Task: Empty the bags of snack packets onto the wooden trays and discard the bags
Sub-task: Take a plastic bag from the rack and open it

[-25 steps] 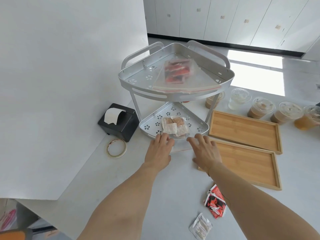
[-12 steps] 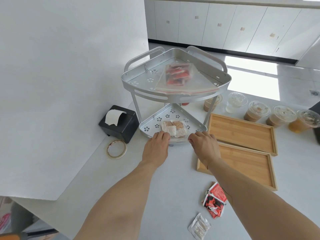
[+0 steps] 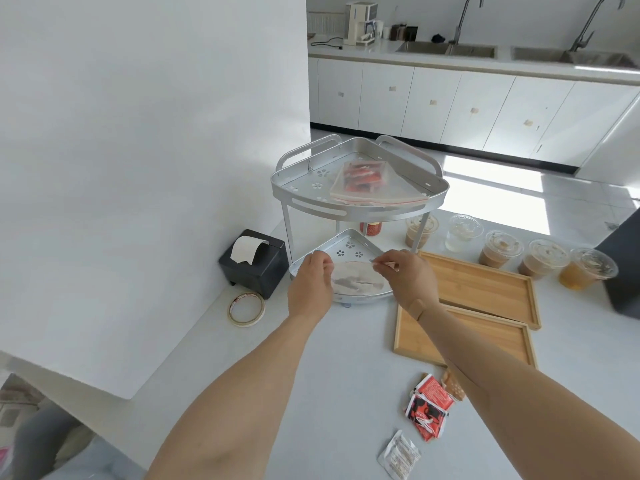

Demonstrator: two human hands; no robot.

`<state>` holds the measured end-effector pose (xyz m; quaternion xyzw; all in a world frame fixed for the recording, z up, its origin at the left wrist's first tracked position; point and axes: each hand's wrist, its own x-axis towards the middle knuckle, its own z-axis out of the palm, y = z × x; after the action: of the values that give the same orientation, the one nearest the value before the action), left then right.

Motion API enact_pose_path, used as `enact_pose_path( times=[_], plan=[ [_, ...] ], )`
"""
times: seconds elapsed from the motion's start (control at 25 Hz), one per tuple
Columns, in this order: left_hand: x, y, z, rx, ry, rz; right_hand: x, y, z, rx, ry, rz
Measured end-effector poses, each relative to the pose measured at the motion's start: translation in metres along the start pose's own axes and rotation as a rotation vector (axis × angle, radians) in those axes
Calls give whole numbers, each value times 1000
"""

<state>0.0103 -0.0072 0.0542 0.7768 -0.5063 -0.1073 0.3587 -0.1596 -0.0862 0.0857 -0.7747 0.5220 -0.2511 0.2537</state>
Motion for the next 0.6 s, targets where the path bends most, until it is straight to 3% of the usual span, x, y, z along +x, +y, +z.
enact_pose_path(
  times=[0.36,0.6],
  plan=[
    [-48,-12,-40,-512,-92,-105,-71,-1,-3,318,-1,2],
    [-110,-35,-46,-602,-209,-203,-140,14,6,331,-67,-44]
  ],
)
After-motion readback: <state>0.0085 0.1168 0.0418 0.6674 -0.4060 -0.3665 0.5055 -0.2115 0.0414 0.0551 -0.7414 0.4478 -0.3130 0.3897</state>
